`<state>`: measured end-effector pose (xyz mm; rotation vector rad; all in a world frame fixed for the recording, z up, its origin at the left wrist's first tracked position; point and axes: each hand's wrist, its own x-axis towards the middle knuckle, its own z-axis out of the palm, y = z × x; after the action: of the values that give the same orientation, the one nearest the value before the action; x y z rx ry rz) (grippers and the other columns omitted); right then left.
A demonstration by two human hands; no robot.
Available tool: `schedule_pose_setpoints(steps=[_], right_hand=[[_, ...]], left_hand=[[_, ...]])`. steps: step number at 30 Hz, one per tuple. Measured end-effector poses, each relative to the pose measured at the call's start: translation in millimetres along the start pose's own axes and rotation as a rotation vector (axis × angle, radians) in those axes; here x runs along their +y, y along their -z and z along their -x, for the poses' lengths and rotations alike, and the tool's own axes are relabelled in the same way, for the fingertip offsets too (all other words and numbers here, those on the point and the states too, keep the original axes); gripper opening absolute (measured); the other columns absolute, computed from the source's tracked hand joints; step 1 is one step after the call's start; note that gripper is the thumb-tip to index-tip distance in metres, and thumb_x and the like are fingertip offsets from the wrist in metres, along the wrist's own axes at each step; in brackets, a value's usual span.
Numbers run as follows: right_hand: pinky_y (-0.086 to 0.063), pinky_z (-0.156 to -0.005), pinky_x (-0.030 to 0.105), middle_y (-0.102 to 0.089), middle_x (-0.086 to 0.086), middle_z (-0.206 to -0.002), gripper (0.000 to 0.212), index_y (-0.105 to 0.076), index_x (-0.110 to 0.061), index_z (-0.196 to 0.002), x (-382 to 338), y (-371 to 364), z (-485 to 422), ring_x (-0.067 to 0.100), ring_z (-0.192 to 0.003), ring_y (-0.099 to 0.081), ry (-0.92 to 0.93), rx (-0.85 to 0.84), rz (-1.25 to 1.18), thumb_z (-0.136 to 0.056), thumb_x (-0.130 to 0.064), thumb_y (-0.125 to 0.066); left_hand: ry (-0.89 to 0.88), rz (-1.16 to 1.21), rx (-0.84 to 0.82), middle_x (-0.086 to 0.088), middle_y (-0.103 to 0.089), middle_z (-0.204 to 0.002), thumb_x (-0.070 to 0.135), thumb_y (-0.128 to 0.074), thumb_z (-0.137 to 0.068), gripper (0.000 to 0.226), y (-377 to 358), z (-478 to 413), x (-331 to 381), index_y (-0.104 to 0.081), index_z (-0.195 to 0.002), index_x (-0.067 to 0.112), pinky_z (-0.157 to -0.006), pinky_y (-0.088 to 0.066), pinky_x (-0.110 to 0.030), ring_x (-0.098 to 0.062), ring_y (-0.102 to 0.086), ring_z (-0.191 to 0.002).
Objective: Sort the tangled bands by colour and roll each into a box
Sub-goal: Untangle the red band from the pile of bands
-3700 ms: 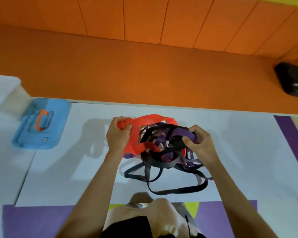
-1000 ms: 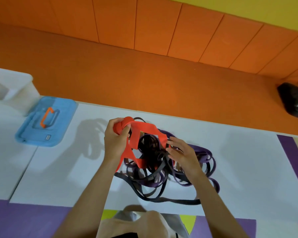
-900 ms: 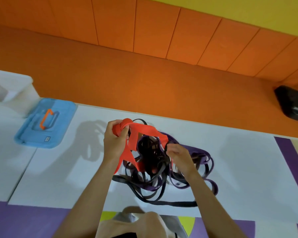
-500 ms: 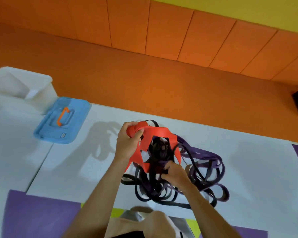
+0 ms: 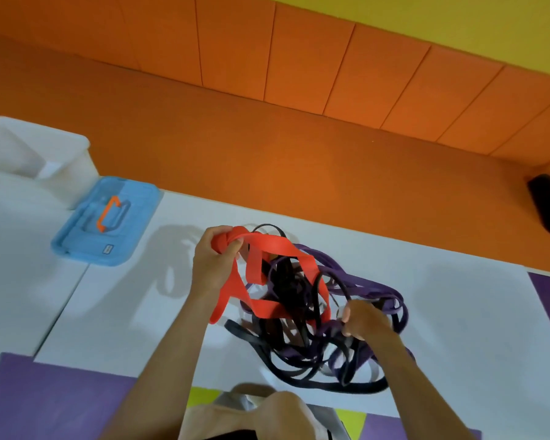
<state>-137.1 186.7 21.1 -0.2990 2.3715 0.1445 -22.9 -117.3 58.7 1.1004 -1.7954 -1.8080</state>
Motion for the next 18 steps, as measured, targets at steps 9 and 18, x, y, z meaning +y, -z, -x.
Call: schedule_pose_setpoints(steps=[9,18], right_hand=[[-0.053,-0.089,0.045,-0.056,0.006,-0.123,0.041,-0.048,-0.014,-0.126,-87.0,-52.4,3.0,0.033,-0.115,-0.065,0.124,0.197,-0.269,-0.099,-0.037,-0.069],[-0.061,-0.079,0.042,-0.063,-0.001,-0.094,0.01,-0.054,-0.016,-0.103,-1.2,-61.1,2.0,0.025,-0.093,-0.071,-0.015,0.336,-0.237,-0.101,-0.008,-0.048]], left_hand=[[-0.017,0.046,-0.092,0.006,-0.078,-0.093,0.024,-0.078,-0.093,0.022,-7.9,6.9,0.4,-0.069,-0.11,0.034,-0.085,-0.061,-0.041,-0.018,-0.077,-0.087],[-0.05,0.096,-0.001,0.037,-0.069,-0.087,0.023,-0.078,-0.094,0.024,-22.2,2.1,6.9,-0.068,-0.114,0.03,-0.062,-0.052,-0.007,0.015,-0.067,-0.079]])
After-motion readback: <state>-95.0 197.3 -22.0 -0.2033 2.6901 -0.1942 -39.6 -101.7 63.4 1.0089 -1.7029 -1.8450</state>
